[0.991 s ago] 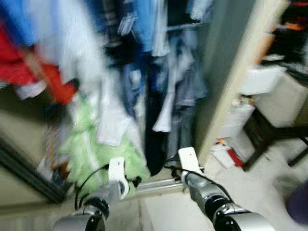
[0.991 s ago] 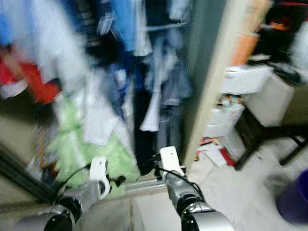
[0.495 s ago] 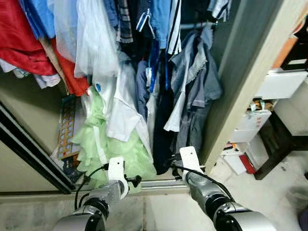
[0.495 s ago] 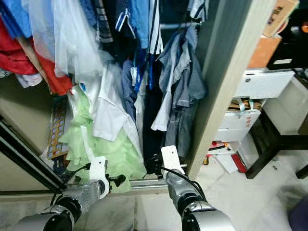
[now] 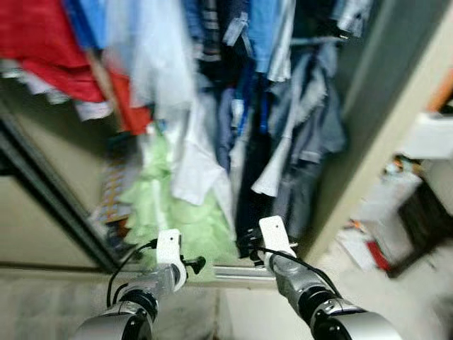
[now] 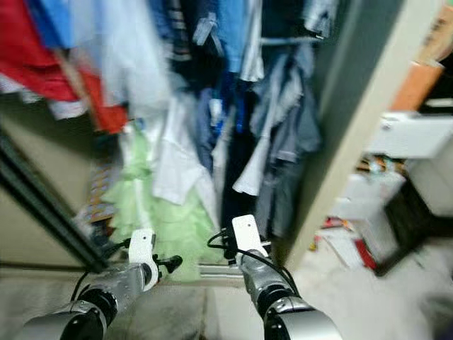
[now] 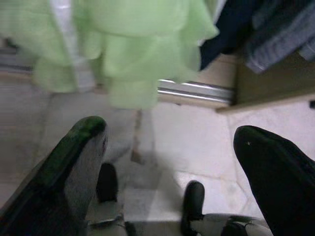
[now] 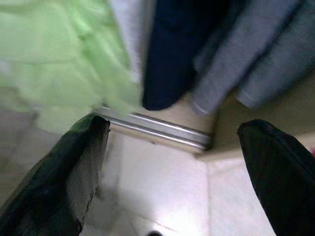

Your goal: Clean up the room

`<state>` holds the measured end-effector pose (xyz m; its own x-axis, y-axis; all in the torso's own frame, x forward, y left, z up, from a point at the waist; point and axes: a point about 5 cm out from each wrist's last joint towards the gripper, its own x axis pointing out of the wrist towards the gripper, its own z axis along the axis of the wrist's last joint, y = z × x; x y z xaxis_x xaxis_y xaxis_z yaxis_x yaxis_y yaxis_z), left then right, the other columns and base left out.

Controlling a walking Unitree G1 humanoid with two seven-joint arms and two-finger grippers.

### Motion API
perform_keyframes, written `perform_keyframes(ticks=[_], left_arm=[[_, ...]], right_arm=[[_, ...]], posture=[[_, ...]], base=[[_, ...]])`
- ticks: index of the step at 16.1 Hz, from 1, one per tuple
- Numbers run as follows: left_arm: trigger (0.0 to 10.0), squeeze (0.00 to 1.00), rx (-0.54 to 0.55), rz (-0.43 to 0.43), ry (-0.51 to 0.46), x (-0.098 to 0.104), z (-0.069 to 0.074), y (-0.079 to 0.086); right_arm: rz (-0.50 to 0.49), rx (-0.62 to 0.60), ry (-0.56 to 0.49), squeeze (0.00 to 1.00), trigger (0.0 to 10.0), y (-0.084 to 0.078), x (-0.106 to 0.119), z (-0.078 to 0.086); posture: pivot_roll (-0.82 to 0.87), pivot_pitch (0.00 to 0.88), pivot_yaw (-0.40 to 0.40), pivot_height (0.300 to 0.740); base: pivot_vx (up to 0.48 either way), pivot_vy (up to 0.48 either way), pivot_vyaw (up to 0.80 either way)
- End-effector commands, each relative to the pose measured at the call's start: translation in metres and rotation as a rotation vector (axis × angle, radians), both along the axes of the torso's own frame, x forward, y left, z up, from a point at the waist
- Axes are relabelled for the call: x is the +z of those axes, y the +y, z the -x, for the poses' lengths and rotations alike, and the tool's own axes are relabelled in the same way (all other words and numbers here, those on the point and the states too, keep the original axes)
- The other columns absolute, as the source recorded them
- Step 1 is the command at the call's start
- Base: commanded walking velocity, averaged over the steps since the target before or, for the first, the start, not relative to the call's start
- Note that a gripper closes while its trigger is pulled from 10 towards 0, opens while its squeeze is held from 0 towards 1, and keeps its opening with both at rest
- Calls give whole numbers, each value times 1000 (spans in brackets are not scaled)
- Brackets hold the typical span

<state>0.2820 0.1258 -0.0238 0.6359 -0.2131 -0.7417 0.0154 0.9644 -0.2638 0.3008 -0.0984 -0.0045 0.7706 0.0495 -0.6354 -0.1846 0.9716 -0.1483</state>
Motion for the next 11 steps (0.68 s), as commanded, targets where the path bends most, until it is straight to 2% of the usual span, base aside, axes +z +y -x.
perform_keyframes(ticks=[1,4,8,11], left_arm=[[10000,0,-3,-4,8,-1,1,-1],[10000,0,-7,0,3,-1,1,-1],[10000,0,-5,1,3,-1,1,-1],[10000,0,-1,15,-6,0,0,-2]], right_arm=[[-2,-6,-5,0,10000,1,2,-2],[5,-7,-8,0,10000,1,2,-2],[6,-6,-11,0,10000,1,3,-3],[6,-4,-9,0,10000,0,2,-2]], posture=[[-99,0,50,740],[-96,0,49,740],[-96,0,49,740],[-94,0,47,740]], base=[[0,0,800],[0,0,0],[0,0,800],[0,0,0]])
